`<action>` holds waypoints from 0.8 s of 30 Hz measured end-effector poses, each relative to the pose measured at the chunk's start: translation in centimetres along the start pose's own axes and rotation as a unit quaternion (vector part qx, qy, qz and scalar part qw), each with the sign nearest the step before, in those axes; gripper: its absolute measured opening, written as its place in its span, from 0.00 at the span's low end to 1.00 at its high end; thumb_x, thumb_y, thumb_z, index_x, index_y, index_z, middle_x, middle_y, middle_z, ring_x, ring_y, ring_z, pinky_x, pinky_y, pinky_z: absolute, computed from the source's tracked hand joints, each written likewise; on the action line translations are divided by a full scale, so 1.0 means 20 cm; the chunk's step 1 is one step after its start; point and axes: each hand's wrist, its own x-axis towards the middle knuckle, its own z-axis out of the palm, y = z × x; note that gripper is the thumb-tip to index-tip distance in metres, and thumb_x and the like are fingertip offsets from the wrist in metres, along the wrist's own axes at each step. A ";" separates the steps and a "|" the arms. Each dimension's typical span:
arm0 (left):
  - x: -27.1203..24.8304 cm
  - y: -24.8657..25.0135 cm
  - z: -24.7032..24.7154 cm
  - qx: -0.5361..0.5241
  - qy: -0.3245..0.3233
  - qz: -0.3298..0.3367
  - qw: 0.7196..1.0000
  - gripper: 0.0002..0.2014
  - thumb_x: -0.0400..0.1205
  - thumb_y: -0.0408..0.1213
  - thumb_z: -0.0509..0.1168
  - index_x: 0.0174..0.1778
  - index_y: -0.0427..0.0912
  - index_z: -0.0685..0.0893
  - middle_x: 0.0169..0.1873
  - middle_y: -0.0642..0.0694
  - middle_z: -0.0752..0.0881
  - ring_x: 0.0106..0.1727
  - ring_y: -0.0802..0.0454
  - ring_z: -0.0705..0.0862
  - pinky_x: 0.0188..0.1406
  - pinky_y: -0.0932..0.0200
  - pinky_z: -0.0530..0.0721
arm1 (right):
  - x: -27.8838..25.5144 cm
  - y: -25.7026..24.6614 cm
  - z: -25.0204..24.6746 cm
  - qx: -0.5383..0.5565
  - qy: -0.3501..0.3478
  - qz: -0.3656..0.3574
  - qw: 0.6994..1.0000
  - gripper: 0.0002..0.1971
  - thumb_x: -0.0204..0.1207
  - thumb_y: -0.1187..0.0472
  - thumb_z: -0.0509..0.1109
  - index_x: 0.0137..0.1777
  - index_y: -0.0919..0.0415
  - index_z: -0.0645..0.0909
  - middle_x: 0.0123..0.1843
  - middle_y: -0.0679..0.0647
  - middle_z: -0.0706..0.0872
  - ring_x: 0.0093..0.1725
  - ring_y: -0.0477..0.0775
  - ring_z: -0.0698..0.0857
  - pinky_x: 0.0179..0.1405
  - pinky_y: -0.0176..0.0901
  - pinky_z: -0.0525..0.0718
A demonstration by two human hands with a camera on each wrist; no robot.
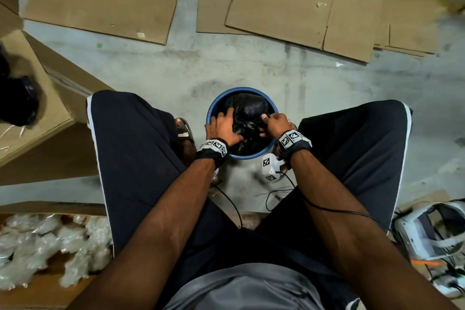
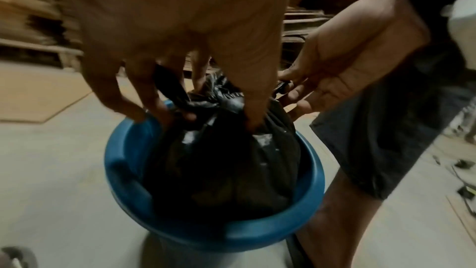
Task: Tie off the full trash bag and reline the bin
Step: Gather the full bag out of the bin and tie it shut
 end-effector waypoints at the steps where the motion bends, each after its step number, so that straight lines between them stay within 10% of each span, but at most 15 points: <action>1: 0.00 0.01 0.00 0.007 0.020 -0.002 1.000 0.45 0.69 0.49 0.78 0.81 0.51 0.64 0.69 0.38 0.80 0.71 0.31 0.77 0.67 0.34 0.78 | -0.01 -0.01 0.00 -0.004 -0.012 -0.004 1.000 0.10 0.84 0.57 0.70 0.50 0.65 0.79 0.49 0.64 0.84 0.41 0.59 0.89 0.30 0.49 0.92; 4: 0.03 0.00 -0.01 0.013 0.060 0.020 0.998 0.36 0.73 0.39 0.71 0.79 0.52 0.72 0.64 0.41 0.85 0.68 0.35 0.79 0.66 0.38 0.76 | -0.04 -0.03 0.01 -0.080 -0.019 -0.043 0.996 0.15 0.82 0.49 0.71 0.42 0.61 0.79 0.45 0.61 0.86 0.43 0.62 0.88 0.48 0.54 0.87; 7: 0.06 -0.01 -0.01 0.045 0.073 0.056 0.995 0.35 0.73 0.34 0.68 0.77 0.61 0.76 0.62 0.46 0.85 0.67 0.38 0.76 0.66 0.38 0.72 | -0.06 -0.02 0.00 -0.250 0.043 -0.127 0.959 0.16 0.81 0.48 0.72 0.57 0.61 0.81 0.57 0.60 0.82 0.49 0.60 0.80 0.54 0.45 0.69; 14: 0.11 0.00 -0.01 0.038 0.064 0.070 0.995 0.36 0.72 0.32 0.66 0.76 0.63 0.76 0.65 0.48 0.82 0.71 0.38 0.73 0.71 0.36 0.70 | -0.01 -0.04 0.04 -0.451 0.016 -0.238 0.860 0.30 0.75 0.65 0.67 0.75 0.40 0.76 0.72 0.54 0.75 0.66 0.65 0.82 0.58 0.63 0.81; 24: 0.12 0.00 -0.05 -0.043 0.112 -0.016 0.993 0.30 0.58 0.46 0.65 0.60 0.52 0.78 0.57 0.45 0.82 0.63 0.38 0.78 0.57 0.46 0.74 | 0.01 -0.04 0.14 -0.437 0.022 -0.209 0.875 0.32 0.59 0.43 0.64 0.67 0.45 0.78 0.64 0.57 0.77 0.61 0.67 0.79 0.57 0.61 0.82</action>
